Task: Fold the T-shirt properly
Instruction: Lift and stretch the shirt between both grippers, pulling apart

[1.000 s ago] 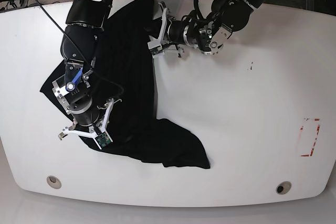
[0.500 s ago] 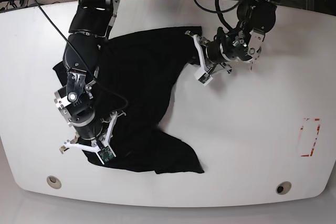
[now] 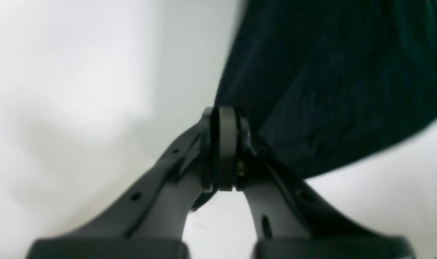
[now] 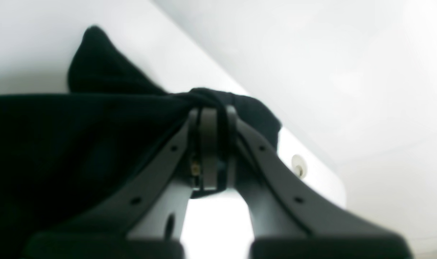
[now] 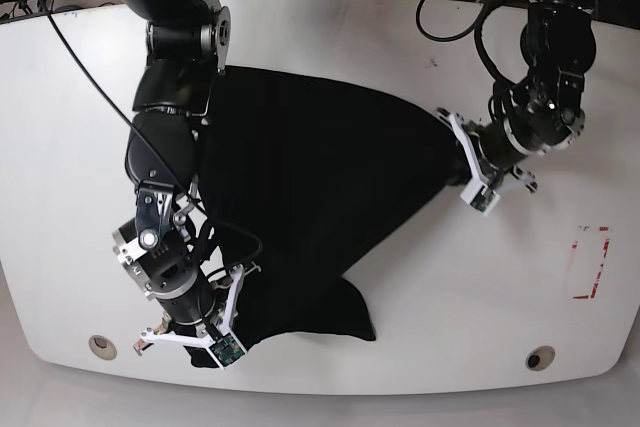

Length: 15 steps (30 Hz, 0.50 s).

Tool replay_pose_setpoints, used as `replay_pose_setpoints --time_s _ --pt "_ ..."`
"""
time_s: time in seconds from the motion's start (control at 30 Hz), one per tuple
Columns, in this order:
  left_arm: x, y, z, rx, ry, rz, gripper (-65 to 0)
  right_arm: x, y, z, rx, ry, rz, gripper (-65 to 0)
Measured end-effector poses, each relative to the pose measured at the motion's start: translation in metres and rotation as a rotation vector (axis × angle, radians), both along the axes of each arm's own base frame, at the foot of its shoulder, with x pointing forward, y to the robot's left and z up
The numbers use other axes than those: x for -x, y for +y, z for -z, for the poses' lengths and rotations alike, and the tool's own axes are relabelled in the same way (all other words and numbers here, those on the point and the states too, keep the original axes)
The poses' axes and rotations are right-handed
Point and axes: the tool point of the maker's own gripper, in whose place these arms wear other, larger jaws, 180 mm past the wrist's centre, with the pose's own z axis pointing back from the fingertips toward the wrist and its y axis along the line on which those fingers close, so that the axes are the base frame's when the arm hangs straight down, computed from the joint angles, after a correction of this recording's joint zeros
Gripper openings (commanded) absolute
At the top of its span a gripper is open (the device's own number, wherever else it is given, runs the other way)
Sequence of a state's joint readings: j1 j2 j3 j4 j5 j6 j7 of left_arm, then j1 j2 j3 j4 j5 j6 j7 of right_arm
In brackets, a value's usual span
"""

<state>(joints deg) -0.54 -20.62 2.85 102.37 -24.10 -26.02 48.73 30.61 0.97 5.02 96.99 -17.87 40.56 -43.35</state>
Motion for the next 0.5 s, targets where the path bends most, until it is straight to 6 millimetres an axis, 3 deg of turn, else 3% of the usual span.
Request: replay_pose_setpoints --time_s 0.33,0.5 --pt "-0.052 0.057 -0.102 -0.147 -0.22 -0.084 -65.0 -0.022 -0.007 -0.046 0.02 -0.08 0.004 -65.0" --pt "-0.078 0.081 -0.166 -0.228 -0.348 -0.122 -65.0 -0.033 -0.021 -0.074 0.042 -0.124 0.029 -65.0"
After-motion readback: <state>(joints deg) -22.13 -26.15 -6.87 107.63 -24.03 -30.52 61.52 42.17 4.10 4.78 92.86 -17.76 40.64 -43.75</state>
